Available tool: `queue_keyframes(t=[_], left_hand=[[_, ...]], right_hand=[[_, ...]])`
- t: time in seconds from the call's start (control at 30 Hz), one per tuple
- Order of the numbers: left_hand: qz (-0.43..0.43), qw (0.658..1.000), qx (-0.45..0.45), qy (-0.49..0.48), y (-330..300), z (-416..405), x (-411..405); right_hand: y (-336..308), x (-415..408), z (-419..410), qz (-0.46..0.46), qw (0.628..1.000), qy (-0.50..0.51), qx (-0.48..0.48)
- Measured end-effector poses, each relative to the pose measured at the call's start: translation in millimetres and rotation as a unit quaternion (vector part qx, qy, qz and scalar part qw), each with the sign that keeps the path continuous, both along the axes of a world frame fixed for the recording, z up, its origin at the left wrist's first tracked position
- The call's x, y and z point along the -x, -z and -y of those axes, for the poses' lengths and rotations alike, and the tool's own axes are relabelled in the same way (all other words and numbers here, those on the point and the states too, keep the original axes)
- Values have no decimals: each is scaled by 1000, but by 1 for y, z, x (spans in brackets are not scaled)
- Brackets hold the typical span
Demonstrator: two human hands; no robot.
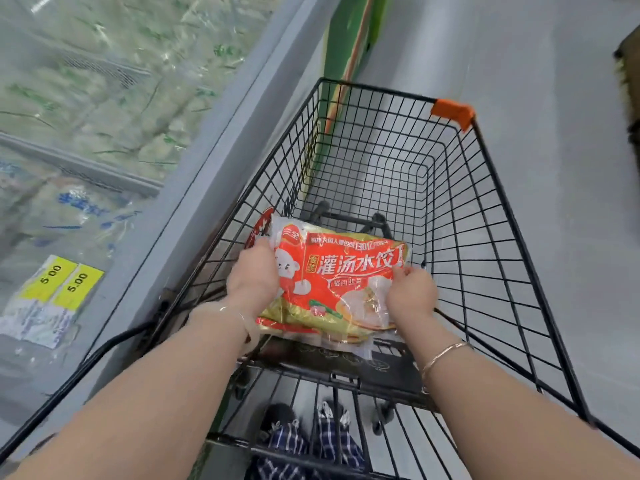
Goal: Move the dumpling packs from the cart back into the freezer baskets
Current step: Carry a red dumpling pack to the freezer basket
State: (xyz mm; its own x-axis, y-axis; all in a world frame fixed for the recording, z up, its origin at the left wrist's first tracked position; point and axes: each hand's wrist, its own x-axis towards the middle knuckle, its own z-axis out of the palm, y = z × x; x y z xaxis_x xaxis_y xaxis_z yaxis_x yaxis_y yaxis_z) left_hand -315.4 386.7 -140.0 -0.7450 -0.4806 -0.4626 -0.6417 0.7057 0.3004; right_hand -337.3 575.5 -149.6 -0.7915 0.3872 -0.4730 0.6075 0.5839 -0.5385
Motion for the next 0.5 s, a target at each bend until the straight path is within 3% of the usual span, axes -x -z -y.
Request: queue_keyframes(t=[0.23, 0.5], left_hand=[[-106, 992, 62, -10, -118, 18, 8], [-212, 961, 123, -126, -218, 73, -42]], right_hand=[[-100, 33, 24, -115, 993, -25, 26], [-220, 20, 87, -217, 964, -130, 82]])
